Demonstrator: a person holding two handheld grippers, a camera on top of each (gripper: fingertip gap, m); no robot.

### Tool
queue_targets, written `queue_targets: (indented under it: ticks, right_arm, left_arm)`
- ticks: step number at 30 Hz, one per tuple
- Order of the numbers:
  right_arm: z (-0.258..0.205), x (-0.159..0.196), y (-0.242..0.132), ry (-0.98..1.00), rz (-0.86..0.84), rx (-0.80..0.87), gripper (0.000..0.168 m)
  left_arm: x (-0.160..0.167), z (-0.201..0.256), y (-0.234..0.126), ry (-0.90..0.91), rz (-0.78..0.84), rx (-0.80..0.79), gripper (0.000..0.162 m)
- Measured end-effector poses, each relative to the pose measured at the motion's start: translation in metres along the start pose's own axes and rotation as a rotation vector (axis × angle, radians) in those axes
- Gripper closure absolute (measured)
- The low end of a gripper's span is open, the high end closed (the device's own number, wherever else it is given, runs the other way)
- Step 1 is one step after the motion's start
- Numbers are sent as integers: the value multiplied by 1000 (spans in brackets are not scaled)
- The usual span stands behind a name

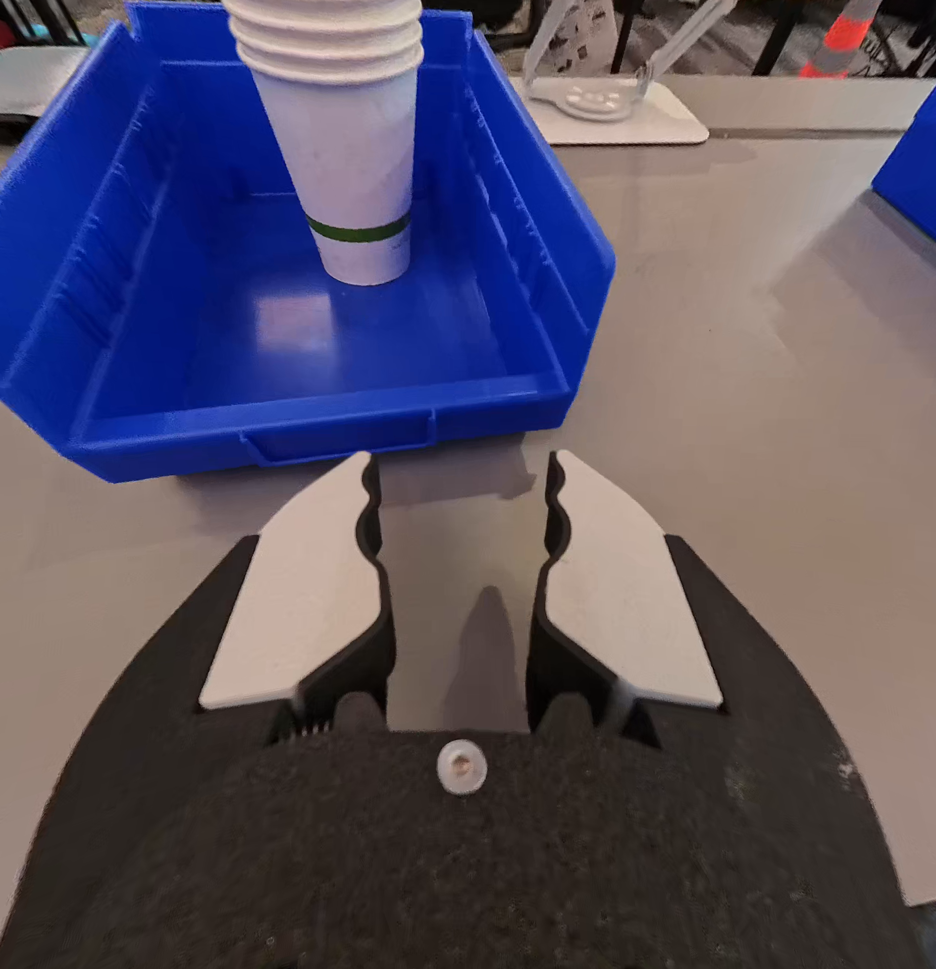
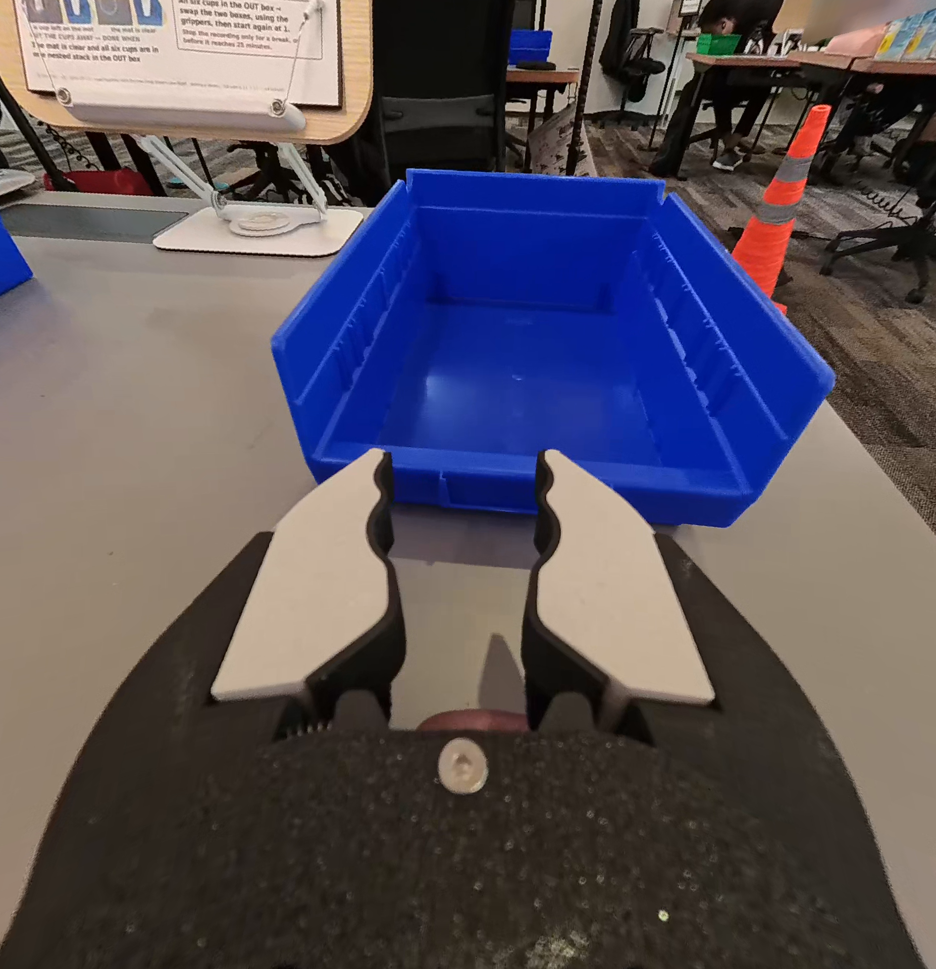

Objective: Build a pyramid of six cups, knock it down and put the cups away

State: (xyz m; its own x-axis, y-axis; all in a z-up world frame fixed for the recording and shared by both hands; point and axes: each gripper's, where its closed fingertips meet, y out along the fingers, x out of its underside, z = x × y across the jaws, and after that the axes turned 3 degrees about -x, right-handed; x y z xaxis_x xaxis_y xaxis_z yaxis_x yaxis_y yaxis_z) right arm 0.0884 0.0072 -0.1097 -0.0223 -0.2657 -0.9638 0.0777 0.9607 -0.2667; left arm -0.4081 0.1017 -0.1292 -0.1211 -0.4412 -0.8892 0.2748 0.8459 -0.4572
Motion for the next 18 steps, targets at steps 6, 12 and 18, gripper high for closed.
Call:
queue_targets:
  ticks: [6, 12, 18]
  right_arm:
    - [-3, 1, 1, 6, -3, -12, 118]
    - [-5, -1, -1, -12, 6, -12, 119]
    - [-7, -3, -2, -43, 11, 1, 120]
  left_arm:
    - [3, 5, 4, 52, -20, -12, 102]
    - [5, 3, 2, 45, -25, -17, 102]
    - [6, 5, 3, 62, -29, -13, 102]
